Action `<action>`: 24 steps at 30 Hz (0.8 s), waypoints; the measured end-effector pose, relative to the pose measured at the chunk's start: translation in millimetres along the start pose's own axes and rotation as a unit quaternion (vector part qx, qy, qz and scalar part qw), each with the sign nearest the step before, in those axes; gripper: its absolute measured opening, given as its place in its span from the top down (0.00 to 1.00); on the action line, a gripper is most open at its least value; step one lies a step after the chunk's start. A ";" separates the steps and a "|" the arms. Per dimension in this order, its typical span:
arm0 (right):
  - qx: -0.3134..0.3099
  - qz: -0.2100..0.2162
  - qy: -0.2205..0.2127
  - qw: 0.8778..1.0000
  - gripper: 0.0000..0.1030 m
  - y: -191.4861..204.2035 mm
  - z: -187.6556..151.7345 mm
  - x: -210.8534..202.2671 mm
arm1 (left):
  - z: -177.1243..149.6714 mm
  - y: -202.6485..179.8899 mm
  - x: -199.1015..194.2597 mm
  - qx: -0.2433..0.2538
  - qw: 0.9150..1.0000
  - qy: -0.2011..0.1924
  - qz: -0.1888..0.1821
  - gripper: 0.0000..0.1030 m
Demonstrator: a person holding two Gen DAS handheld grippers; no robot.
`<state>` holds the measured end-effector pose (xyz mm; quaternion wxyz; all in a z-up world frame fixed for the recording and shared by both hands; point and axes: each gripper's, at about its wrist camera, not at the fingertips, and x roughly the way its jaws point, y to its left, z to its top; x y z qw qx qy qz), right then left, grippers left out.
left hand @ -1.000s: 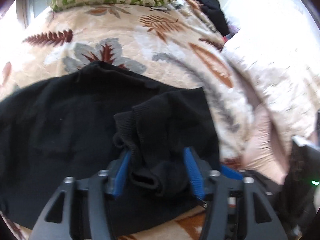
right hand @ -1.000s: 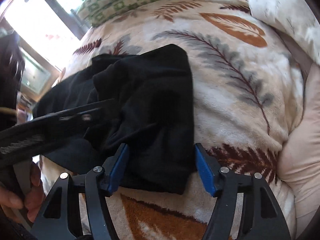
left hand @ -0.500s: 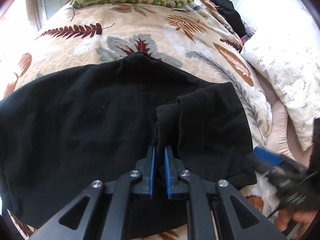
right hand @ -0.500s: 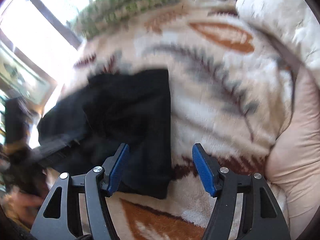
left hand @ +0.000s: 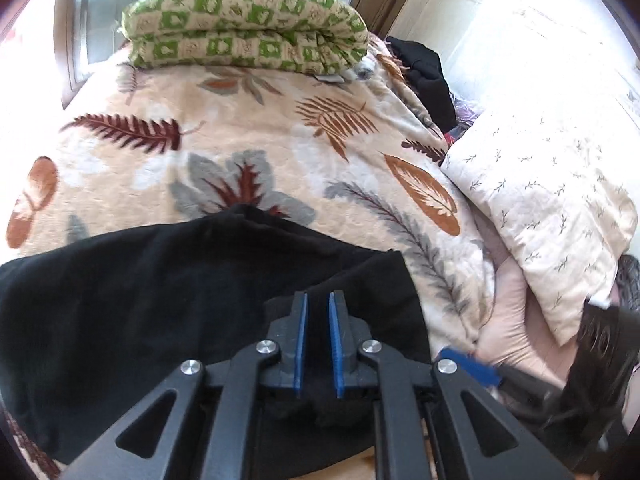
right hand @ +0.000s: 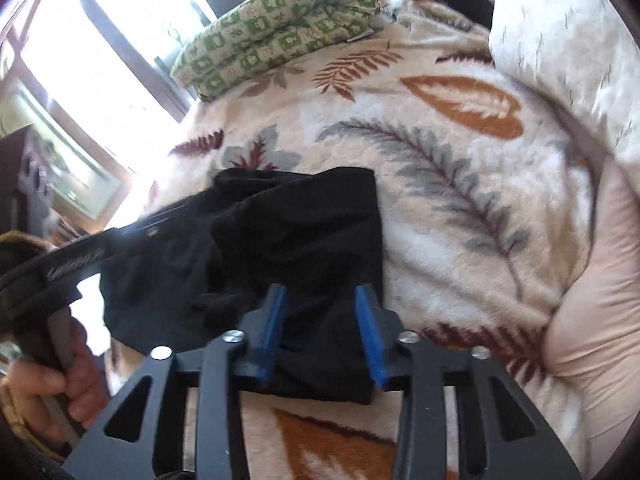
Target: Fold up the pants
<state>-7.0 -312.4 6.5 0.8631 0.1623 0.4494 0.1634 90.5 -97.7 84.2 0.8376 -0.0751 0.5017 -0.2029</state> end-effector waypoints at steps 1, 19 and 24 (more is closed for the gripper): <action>0.015 0.017 0.010 1.000 0.69 -4.1 -1.5 3.6 | 1.4 -3.1 6.6 0.000 1.000 0.007 0.000 0.87; 0.022 0.036 0.052 0.998 0.67 1.6 -22.9 26.2 | -16.2 3.5 19.2 0.038 0.997 0.050 0.041 0.87; 0.008 0.029 0.032 0.999 0.65 11.5 -18.1 17.7 | -24.3 53.0 -10.4 0.016 0.997 0.045 0.059 0.66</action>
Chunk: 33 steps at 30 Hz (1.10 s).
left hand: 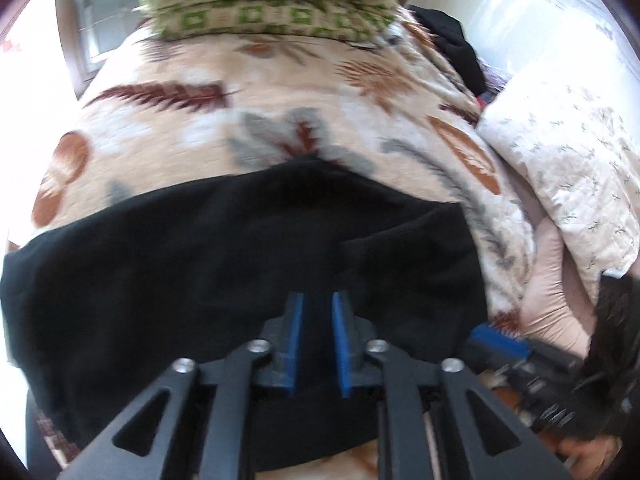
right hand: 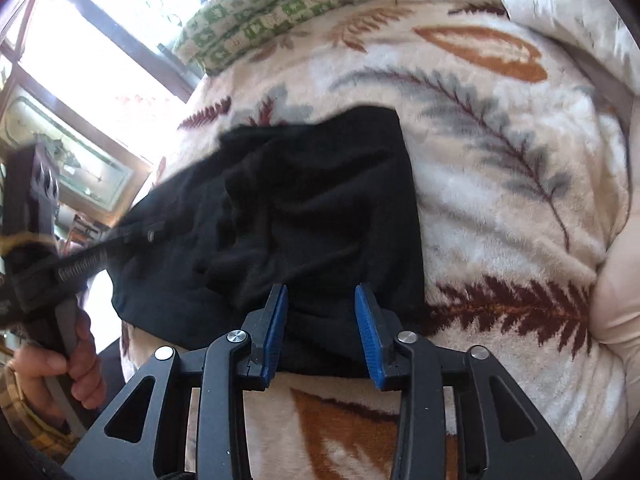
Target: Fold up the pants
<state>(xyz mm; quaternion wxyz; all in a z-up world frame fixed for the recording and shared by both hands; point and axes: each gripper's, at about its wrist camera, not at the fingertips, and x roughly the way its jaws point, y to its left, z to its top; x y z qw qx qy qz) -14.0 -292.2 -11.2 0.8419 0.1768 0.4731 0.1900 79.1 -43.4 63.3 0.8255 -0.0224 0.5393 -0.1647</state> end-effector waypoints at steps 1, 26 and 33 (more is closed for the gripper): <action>-0.005 0.011 -0.007 1.000 0.65 5.0 0.8 -2.2 | -3.2 9.4 -3.0 -0.005 1.000 -0.006 0.009 0.58; -0.090 0.049 0.013 0.995 0.57 73.7 -32.9 16.4 | -29.3 65.0 -13.6 -0.026 0.996 -0.044 0.071 0.20; -0.069 0.041 0.041 0.996 0.55 69.9 -34.6 38.8 | -33.8 69.1 -7.1 -0.021 0.996 -0.041 0.075 0.20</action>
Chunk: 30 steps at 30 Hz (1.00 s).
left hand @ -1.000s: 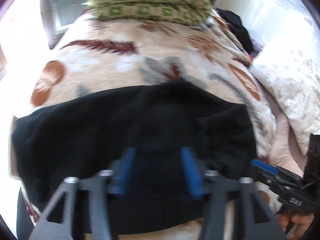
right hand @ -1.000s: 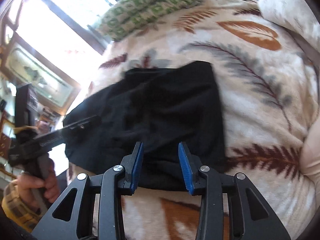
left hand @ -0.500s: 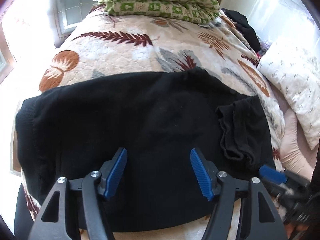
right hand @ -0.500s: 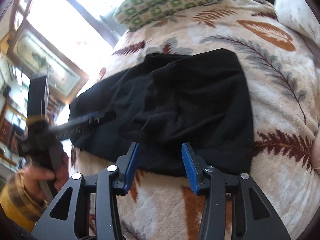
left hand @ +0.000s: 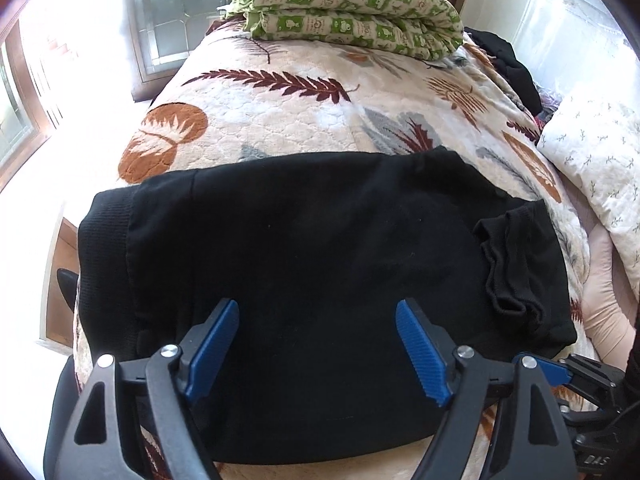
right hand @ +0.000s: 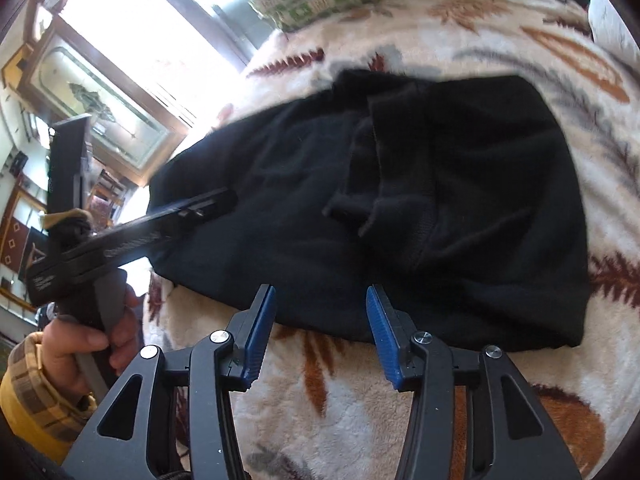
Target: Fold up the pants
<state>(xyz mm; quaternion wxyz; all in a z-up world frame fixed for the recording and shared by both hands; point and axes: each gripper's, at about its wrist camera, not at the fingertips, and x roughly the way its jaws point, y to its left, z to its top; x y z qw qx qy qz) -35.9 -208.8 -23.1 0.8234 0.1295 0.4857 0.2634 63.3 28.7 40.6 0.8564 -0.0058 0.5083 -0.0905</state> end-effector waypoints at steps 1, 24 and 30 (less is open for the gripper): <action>0.000 -0.001 0.000 1.000 0.55 -0.4 -1.0 1.5 | -0.2 -0.6 0.2 0.004 1.000 0.000 0.001 0.20; -0.200 -0.020 0.009 0.980 0.37 128.6 4.5 39.0 | 25.5 145.8 -39.4 -0.121 0.993 -0.008 -0.006 0.12; -0.256 -0.013 0.022 0.966 0.37 160.7 -4.3 64.4 | 31.2 155.0 -16.7 -0.121 0.993 0.011 -0.005 0.15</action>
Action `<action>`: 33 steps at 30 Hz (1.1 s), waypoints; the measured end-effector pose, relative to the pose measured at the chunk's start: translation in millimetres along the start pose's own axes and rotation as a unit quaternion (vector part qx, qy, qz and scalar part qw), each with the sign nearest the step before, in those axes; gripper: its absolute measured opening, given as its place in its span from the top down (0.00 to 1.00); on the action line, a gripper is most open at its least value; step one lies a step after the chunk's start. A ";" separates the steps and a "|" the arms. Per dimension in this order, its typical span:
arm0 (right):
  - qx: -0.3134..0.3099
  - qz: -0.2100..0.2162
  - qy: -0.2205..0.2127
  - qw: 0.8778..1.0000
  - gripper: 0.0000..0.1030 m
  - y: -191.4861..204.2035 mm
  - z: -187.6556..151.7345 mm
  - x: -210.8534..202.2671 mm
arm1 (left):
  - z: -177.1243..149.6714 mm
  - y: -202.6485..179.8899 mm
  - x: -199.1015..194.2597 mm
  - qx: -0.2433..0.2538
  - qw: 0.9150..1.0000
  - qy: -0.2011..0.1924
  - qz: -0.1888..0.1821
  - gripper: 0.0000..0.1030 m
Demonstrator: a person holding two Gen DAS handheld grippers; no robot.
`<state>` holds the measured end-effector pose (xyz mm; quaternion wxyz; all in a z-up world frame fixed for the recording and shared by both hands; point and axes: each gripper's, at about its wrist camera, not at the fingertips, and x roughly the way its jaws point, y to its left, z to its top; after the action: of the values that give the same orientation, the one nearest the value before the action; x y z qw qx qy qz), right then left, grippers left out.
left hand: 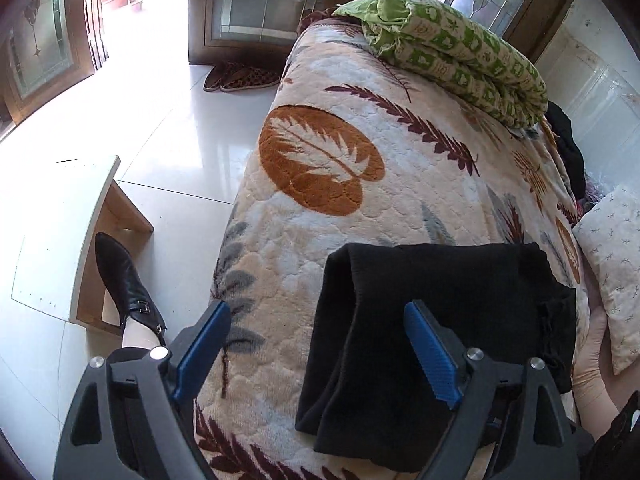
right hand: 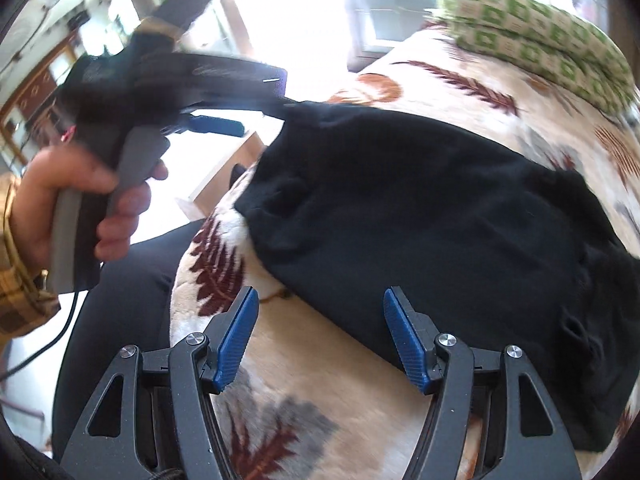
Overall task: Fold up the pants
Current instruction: 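Grasp the waistband end of the folded pants with the right gripper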
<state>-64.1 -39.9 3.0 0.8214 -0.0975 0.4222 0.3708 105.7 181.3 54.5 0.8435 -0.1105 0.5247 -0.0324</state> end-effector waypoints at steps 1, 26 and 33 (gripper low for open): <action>-0.011 -0.002 0.001 1.000 0.37 5.2 1.2 4.6 | 1.9 0.4 2.9 0.000 1.000 0.001 -0.002 0.17; -0.181 -0.148 -0.036 0.972 0.84 63.9 19.8 47.5 | 22.4 8.6 19.4 0.001 0.998 0.033 -0.045 0.31; -0.088 -0.081 -0.074 0.990 0.87 35.5 24.9 7.4 | 13.8 14.3 -12.7 -0.045 0.994 0.030 -0.096 0.19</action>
<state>-70.4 0.8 18.3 0.8660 -0.1758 0.3165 0.3448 111.5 199.4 68.3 0.8145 -0.1968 0.5378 -0.0932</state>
